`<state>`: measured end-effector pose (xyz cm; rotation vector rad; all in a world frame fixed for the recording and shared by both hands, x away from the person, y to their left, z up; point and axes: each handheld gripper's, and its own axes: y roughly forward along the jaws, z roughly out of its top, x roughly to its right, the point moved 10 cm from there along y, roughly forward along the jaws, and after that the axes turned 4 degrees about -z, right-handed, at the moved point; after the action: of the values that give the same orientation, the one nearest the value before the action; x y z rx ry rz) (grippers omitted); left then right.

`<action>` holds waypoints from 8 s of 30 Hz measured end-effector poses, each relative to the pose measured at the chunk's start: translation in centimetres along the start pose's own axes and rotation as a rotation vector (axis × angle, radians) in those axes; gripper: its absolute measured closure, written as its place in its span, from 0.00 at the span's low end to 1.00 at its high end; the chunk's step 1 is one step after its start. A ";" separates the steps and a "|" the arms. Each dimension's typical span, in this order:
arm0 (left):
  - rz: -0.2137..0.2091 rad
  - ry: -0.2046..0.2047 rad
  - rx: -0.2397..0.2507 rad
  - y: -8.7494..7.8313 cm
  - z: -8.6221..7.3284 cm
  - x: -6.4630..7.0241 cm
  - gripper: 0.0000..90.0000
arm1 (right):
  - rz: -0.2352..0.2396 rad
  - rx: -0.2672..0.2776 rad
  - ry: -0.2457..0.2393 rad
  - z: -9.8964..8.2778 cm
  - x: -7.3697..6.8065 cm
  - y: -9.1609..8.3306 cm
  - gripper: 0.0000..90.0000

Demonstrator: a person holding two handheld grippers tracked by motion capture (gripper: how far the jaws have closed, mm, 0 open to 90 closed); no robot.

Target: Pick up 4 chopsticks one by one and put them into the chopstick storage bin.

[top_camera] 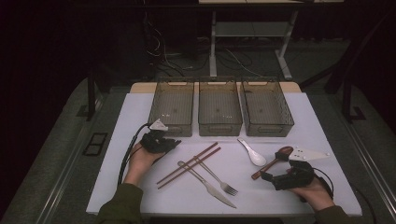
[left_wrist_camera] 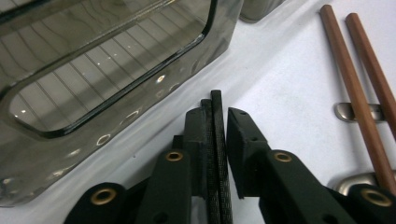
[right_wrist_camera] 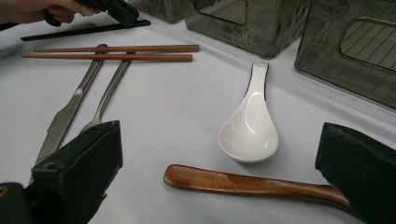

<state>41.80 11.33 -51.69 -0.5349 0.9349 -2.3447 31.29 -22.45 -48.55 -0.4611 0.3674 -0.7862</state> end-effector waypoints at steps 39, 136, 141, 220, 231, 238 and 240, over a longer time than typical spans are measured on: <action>-0.030 0.036 0.158 -5.7 -1.2 2.8 0.31 | 0.026 -0.002 -0.020 0.0 -0.2 0.4 0.00; 0.020 -0.044 0.052 -6.3 -6.6 -0.2 0.94 | 0.023 -0.012 -0.016 -0.1 -0.3 0.5 0.01; 0.020 -0.043 0.057 -6.6 -6.4 -0.1 0.94 | 0.022 -0.012 -0.016 -0.1 -0.3 0.4 0.01; -0.083 -0.005 0.149 -7.6 2.4 2.9 0.94 | 0.017 -0.008 -0.007 -0.1 -0.1 0.5 0.01; -0.080 -0.001 0.148 -6.9 4.1 2.4 0.94 | 0.016 -0.006 -0.005 -0.1 0.0 0.5 0.01; -0.069 -0.001 0.157 -6.5 5.5 1.7 0.94 | 0.015 -0.005 -0.002 -0.1 0.0 0.5 0.00; -0.065 -0.006 0.160 -6.4 6.0 1.5 0.94 | 0.015 -0.005 -0.003 -0.1 0.0 0.5 0.01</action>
<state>41.63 11.29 -42.80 -0.5136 0.7293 -2.4483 31.51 -22.15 -48.84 -0.4637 0.3702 -0.7700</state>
